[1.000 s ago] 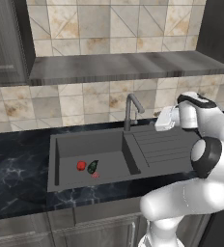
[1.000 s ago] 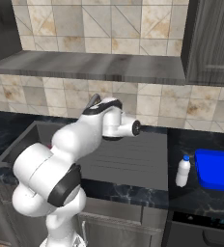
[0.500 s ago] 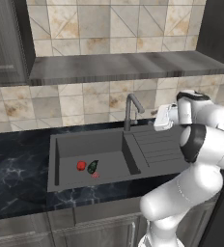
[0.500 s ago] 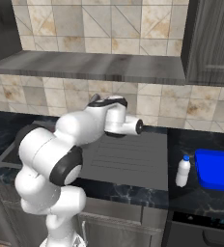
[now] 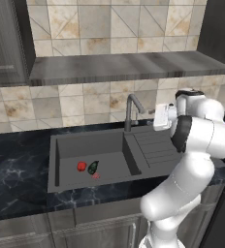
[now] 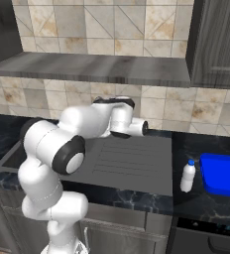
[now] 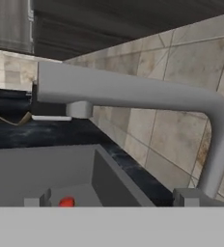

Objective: Pick up all produce items and place them in the sink. Turn on the sink faucet to wash them. Then turn the sink off and put them in the tray.

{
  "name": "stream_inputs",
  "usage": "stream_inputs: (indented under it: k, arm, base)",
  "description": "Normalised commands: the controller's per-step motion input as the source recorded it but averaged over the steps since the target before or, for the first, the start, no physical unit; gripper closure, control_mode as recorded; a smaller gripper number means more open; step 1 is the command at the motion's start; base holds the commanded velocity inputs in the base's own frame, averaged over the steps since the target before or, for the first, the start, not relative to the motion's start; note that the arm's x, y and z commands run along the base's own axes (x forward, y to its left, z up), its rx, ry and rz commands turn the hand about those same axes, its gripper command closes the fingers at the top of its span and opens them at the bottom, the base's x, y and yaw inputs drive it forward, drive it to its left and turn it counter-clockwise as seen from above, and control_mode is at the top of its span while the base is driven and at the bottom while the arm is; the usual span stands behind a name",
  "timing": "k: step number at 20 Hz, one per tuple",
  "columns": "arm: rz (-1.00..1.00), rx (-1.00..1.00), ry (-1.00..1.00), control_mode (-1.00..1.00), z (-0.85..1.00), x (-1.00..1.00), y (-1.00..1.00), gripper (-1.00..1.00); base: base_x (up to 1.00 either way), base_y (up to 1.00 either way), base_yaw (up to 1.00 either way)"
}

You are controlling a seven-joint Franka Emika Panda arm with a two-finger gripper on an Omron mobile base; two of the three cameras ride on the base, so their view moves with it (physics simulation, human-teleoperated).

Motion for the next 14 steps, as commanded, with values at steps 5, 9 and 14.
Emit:
stream_inputs:
  k: [5,9,14]
  arm:
    - [0.04,0.0,-0.02,-1.0,-0.02,0.16,0.16,-1.0]
    - [0.03,0.0,0.0,-1.0,-0.06,0.24,0.1,-1.0]
    - [0.02,0.0,0.0,-1.0,-0.09,0.26,0.0,-1.0]
  base:
    - [0.0,0.0,0.0]
    - [0.0,0.0,0.0]
    - [0.0,0.0,0.0]
